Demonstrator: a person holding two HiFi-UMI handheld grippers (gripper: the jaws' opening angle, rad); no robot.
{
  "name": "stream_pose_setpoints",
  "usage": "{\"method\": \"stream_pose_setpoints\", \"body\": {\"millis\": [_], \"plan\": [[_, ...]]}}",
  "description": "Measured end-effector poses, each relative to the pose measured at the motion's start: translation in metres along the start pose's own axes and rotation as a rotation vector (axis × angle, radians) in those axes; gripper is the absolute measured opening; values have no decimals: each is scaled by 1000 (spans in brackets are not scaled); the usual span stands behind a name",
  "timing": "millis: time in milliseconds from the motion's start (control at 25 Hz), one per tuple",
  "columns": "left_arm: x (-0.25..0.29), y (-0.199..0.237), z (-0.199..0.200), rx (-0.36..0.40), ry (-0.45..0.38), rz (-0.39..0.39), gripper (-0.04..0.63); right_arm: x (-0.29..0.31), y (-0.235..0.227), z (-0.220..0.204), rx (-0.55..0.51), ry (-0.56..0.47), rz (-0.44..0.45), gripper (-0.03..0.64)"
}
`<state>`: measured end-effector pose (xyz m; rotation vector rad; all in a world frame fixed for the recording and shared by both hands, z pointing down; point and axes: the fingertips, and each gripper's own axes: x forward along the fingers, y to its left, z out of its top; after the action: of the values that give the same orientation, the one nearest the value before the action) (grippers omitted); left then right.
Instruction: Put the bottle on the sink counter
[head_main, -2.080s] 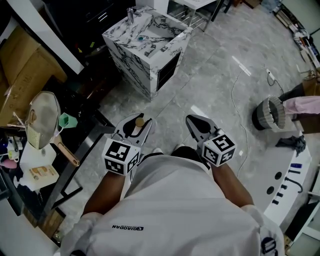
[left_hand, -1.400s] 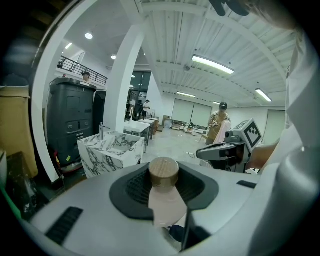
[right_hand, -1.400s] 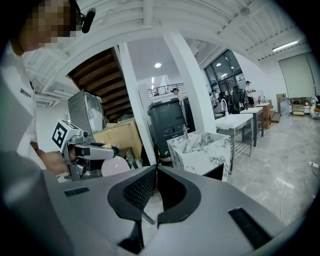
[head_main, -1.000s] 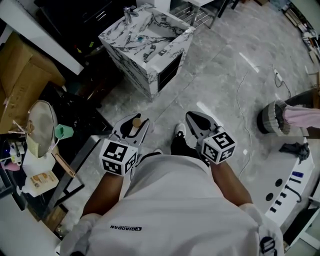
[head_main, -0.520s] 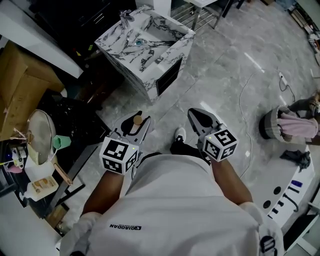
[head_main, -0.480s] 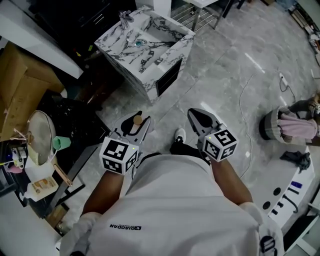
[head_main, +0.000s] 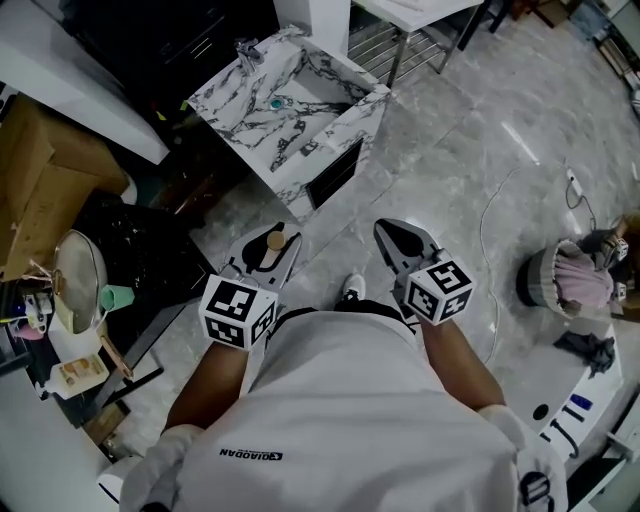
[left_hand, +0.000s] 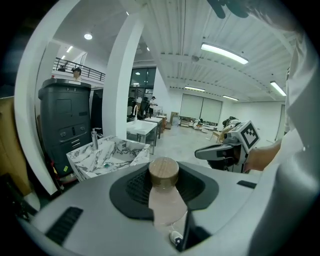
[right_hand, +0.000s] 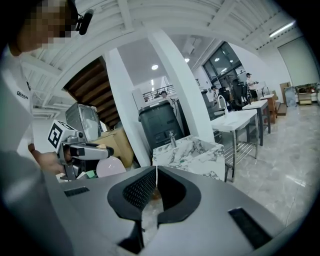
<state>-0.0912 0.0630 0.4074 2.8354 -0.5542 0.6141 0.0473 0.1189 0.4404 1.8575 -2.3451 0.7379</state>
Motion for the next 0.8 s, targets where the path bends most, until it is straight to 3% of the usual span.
{"method": "stream_pose_setpoints", "body": {"millis": [520,800], "plan": [[59,-4,35,6,-2,64,133,0,-78,25,0,-5,28,41],[72,-6,44,-5,-11,72,133,-2,-89,31,4,1,33,41]]}}
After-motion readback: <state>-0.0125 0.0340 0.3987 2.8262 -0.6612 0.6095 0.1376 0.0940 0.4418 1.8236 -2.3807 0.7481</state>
